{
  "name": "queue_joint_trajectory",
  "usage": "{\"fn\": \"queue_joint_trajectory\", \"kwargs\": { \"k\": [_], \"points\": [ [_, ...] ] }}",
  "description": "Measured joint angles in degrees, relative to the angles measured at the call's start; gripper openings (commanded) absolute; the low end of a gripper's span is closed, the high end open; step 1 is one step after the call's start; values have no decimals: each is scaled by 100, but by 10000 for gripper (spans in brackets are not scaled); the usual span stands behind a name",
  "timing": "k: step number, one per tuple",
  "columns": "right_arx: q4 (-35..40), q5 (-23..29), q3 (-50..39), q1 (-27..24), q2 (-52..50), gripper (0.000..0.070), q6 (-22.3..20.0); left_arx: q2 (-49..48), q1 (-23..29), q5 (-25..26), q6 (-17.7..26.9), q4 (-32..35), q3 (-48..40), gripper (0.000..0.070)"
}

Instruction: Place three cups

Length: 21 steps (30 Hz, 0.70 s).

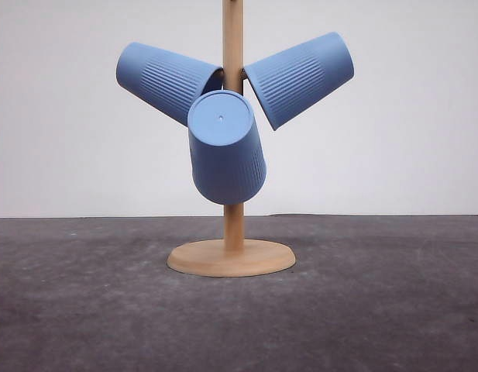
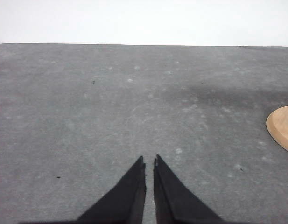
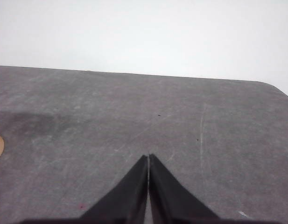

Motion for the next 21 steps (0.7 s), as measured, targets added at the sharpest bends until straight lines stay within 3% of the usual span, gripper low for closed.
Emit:
{"fn": "queue_joint_trajectory", "kwargs": {
  "k": [21],
  "points": [
    [0, 0, 0, 0, 0, 0, 0, 0, 0, 0, 2, 0, 0, 24]
  ]
}}
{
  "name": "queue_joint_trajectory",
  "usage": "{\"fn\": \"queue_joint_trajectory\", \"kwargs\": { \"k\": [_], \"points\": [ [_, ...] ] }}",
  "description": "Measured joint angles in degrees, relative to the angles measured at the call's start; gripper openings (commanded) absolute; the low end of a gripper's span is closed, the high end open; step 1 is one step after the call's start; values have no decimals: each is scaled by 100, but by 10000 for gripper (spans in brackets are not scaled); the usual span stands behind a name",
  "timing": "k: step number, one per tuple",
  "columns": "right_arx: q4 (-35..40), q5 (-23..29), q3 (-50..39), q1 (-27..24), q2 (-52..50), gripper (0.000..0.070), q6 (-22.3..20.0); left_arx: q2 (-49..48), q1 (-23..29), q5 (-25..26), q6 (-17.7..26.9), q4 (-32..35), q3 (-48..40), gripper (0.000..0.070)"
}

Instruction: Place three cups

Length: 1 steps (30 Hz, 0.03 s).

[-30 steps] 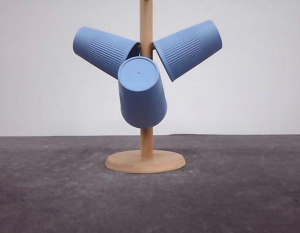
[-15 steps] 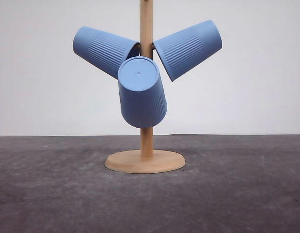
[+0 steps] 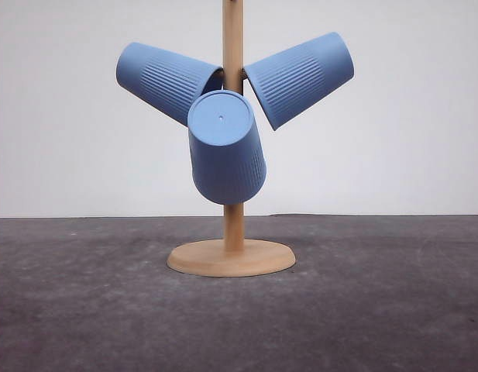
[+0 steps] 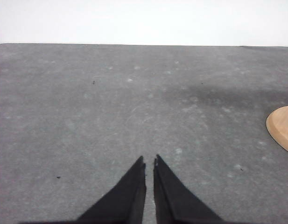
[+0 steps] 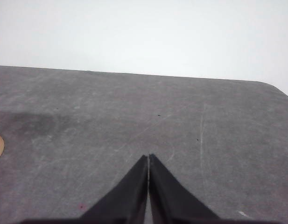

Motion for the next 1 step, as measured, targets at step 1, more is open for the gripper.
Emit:
{"fn": "queue_joint_trajectory", "kwargs": {
  "k": [1],
  "points": [
    [0, 0, 0, 0, 0, 0, 0, 0, 0, 0, -1, -1, 0, 24]
  ]
}}
